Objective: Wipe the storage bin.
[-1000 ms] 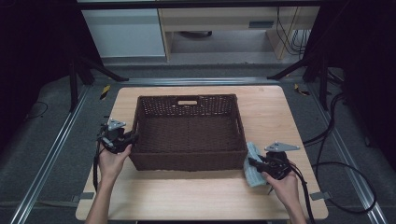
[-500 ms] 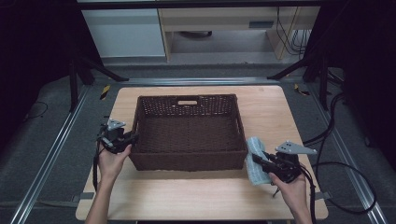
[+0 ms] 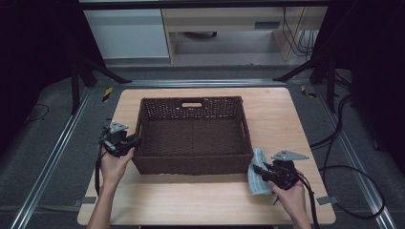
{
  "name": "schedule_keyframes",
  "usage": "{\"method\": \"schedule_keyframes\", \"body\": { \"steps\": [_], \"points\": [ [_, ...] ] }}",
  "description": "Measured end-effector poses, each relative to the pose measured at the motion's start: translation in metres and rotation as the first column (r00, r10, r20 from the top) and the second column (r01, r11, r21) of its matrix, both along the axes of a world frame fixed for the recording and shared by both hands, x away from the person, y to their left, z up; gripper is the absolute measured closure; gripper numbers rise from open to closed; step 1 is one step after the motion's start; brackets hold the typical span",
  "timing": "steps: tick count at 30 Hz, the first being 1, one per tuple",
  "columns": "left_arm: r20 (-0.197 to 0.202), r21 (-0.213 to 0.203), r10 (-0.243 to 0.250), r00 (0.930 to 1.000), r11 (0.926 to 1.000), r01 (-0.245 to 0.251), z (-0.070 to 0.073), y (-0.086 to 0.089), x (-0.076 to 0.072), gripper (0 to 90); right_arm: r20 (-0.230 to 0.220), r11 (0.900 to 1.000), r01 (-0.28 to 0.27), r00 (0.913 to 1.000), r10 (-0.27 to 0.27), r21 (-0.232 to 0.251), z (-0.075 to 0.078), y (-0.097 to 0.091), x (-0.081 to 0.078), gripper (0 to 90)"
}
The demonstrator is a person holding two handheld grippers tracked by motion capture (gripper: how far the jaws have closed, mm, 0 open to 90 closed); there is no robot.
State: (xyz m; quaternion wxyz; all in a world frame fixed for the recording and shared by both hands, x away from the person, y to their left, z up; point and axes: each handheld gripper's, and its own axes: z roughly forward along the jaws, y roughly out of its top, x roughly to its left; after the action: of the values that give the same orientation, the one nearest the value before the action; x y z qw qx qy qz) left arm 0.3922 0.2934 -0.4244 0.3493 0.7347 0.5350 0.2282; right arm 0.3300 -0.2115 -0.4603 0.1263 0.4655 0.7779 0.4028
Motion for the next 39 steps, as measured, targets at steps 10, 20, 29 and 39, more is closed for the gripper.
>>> {"method": "schedule_keyframes", "body": {
  "steps": [10,20,29,39],
  "points": [
    [0.0,-0.007,0.002,1.0,1.0,-0.002,0.0,0.001,0.0,67.2,-0.046,0.9994,0.006,0.9989,-0.008,-0.033,-0.008,0.002,0.0,70.6],
    [0.0,-0.007,0.002,1.0,1.0,-0.002,0.0,0.001,0.0,67.2,0.145,0.9939,0.024,0.9886,-0.04,0.107,0.041,-0.013,-0.02,70.6],
    [-0.001,-0.01,0.0,1.0,1.0,0.0,0.0,0.001,0.0,67.2,0.032,0.9994,0.033,0.999,-0.033,0.007,0.009,-0.005,-0.002,70.6],
    [-0.003,-0.017,-0.001,1.0,0.9999,0.001,-0.001,0.001,0.0,67.0,0.025,0.989,0.144,0.9894,-0.143,-0.035,0.004,-0.033,0.003,70.1]
  ]
}}
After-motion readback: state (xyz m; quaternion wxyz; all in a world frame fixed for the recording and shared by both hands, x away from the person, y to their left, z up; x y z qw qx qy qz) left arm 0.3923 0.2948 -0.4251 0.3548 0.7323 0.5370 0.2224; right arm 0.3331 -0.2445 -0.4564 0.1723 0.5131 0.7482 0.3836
